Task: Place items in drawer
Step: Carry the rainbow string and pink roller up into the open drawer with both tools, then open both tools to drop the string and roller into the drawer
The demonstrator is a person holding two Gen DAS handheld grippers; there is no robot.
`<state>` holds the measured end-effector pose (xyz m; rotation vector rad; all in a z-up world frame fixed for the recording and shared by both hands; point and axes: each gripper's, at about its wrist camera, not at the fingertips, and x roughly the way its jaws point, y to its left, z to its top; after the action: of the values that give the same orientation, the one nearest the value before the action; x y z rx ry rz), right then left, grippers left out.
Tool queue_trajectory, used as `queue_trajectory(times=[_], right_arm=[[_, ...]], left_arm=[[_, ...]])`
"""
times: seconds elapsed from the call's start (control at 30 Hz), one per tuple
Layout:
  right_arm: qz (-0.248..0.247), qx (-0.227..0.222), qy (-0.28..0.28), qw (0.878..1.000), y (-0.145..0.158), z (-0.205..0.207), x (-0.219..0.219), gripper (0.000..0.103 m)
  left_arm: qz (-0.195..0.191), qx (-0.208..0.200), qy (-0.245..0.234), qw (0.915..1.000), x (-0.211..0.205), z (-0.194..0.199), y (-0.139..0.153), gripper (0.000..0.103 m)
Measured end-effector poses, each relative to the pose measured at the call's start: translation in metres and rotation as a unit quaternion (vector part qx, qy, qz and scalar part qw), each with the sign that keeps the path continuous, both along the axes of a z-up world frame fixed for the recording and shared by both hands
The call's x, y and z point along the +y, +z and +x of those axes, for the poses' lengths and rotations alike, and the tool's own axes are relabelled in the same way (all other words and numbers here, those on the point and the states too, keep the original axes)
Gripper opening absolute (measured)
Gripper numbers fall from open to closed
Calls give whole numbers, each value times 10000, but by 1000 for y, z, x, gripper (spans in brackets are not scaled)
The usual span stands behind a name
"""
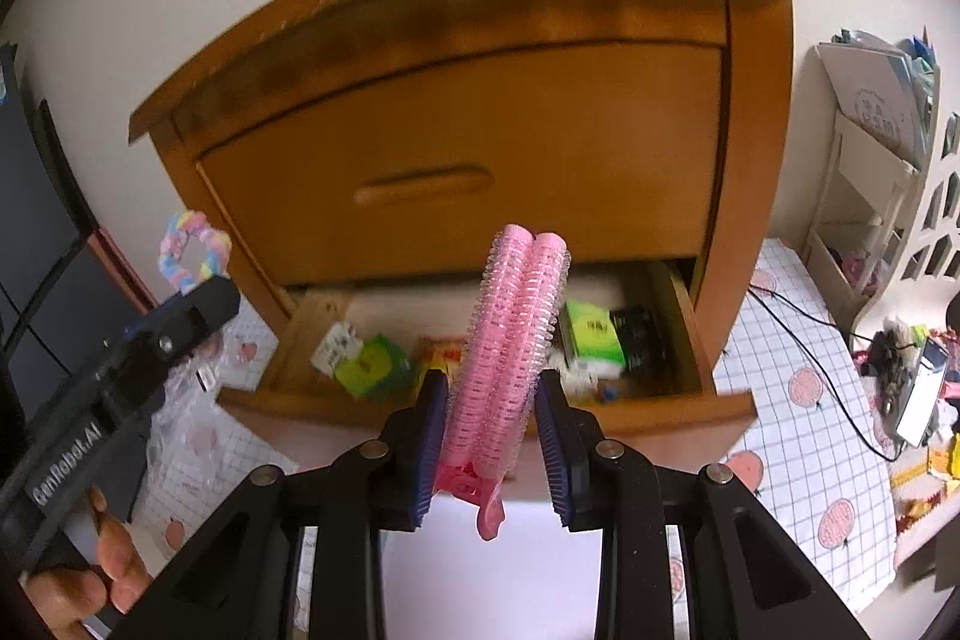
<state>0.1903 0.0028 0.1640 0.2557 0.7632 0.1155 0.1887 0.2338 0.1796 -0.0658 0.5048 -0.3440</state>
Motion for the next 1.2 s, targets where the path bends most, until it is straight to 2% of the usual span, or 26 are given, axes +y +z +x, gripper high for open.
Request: queue_trajectory(times=[0.23, 0.67, 0.83, 1.13, 1.2], right_arm=[[-186, -32, -70, 9998, 12, 24, -2, 32], [-298, 414, -193, 9985, -17, 59, -3, 32], [-360, 512, -192, 9979, -28, 67, -1, 32], [-294, 615, -208, 9975, -36, 75, 0, 34], [-304, 646, -199, 9973, -37, 76, 1, 34]], left_arm=[[1, 202, 82, 9998, 5, 23, -7, 34], [121, 859, 304, 9958, 11, 61, -57, 35], [133, 931, 377, 9948, 14, 67, -64, 35], [129, 985, 365, 9944, 18, 69, -69, 55], [119, 992, 367, 9943, 18, 69, -70, 56]])
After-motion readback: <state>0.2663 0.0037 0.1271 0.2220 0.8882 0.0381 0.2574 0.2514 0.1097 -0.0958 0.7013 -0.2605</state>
